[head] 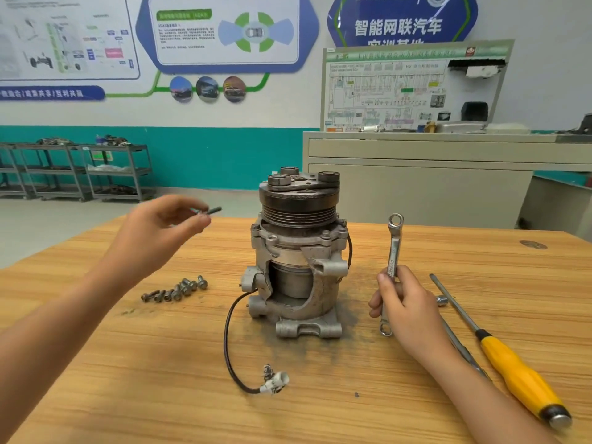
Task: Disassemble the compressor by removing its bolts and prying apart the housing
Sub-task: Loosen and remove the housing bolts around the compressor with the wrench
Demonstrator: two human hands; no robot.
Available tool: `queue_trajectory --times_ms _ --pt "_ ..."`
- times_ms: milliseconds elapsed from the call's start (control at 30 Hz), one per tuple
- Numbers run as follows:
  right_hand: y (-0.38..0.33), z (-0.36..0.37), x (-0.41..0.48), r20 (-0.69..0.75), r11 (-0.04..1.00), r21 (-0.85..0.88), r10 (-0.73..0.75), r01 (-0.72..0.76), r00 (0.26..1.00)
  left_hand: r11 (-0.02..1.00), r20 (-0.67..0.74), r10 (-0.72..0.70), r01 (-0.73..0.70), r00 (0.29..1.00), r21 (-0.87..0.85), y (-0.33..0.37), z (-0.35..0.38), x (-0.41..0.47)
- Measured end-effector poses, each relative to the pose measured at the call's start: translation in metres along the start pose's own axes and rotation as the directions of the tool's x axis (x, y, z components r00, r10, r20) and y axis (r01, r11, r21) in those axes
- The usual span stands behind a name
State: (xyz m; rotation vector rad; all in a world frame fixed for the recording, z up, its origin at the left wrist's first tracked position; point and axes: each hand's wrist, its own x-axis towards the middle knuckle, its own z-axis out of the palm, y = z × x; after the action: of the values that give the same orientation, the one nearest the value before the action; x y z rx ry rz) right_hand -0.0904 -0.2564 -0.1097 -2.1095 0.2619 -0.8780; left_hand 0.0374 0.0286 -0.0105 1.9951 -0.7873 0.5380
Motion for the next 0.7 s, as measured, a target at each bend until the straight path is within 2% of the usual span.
queue_trajectory --times_ms 100,200,267,400,567,700 --pt "0.0 0.002 -0.001 0.001 1.0 0.007 -0.02 0.02 1.0 0.946 -0.02 -0.295 0.295 0.955 0.136 -0.067 -0.018 -0.046" --pt "-0.002 0.004 -0.001 0.004 0.999 0.015 -0.042 0.042 0.999 0.869 -0.068 -0.404 0.406 0.912 0.282 -0.111 -0.027 -0.077" --pt "-0.003 0.004 -0.003 -0.006 0.999 0.026 -0.044 0.044 0.999 0.828 -0.113 -0.417 0.428 0.902 0.363 -0.129 -0.03 -0.084" --pt "-0.004 0.003 -0.003 -0.037 0.999 0.042 -0.013 0.015 0.999 0.779 -0.148 -0.446 0.464 0.883 0.421 -0.145 -0.028 -0.072" --pt "-0.004 0.0 -0.001 -0.075 0.998 0.055 0.025 -0.021 0.997 0.749 -0.098 -0.493 0.479 0.865 0.458 -0.153 -0.018 -0.05" --pt "-0.004 -0.001 0.001 -0.076 0.999 0.043 0.035 -0.032 0.997 0.771 0.037 -0.501 0.427 0.865 0.472 -0.153 -0.016 -0.04"
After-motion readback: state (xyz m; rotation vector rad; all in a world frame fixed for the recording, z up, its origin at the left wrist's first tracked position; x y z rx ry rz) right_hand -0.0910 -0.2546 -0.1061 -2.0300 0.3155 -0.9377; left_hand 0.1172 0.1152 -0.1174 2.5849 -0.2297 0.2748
